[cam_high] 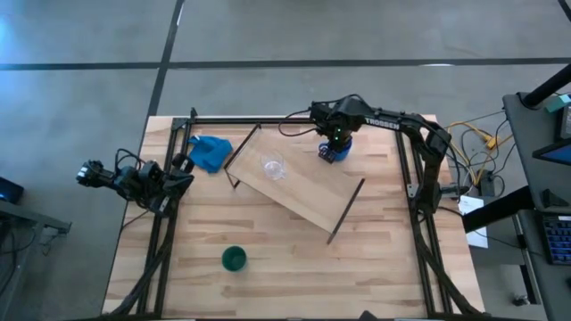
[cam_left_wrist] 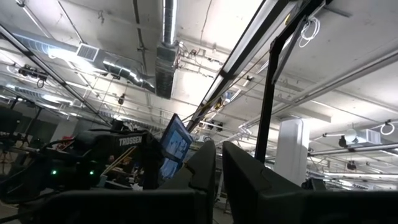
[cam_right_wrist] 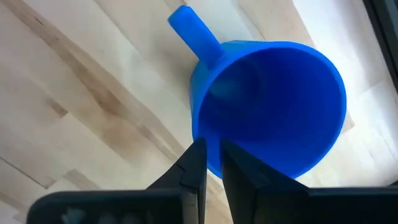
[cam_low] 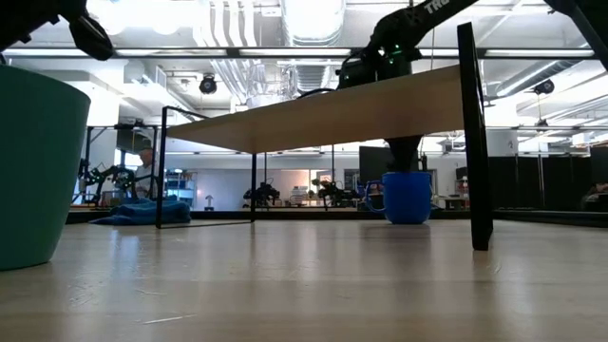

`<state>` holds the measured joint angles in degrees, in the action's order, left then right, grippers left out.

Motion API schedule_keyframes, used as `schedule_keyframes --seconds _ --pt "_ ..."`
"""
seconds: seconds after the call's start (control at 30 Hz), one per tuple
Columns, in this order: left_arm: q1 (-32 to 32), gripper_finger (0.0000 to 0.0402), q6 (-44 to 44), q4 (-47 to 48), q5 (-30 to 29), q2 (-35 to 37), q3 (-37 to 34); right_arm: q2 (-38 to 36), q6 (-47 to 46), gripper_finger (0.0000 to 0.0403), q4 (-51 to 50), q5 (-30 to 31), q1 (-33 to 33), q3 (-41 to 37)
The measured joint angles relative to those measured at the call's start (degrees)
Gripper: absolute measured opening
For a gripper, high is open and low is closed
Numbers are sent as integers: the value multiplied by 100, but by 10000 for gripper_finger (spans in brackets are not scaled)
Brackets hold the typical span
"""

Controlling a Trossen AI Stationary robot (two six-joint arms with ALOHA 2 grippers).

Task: Stack small to large cups/mugs on shelf
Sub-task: Put the blue mug on the shelf

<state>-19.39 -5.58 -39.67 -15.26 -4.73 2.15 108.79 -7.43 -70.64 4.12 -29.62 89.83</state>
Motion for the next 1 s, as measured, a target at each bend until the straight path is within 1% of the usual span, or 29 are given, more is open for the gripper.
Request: schedule_keyframes --seconds 0.33,1.0 --pt "-1 15 0 -519 -20 0 13 0 206 38 133 2 -58 -60" --pt "-1 15 0 -512 -22 -1 17 -11 347 38 294 48 -81 76"
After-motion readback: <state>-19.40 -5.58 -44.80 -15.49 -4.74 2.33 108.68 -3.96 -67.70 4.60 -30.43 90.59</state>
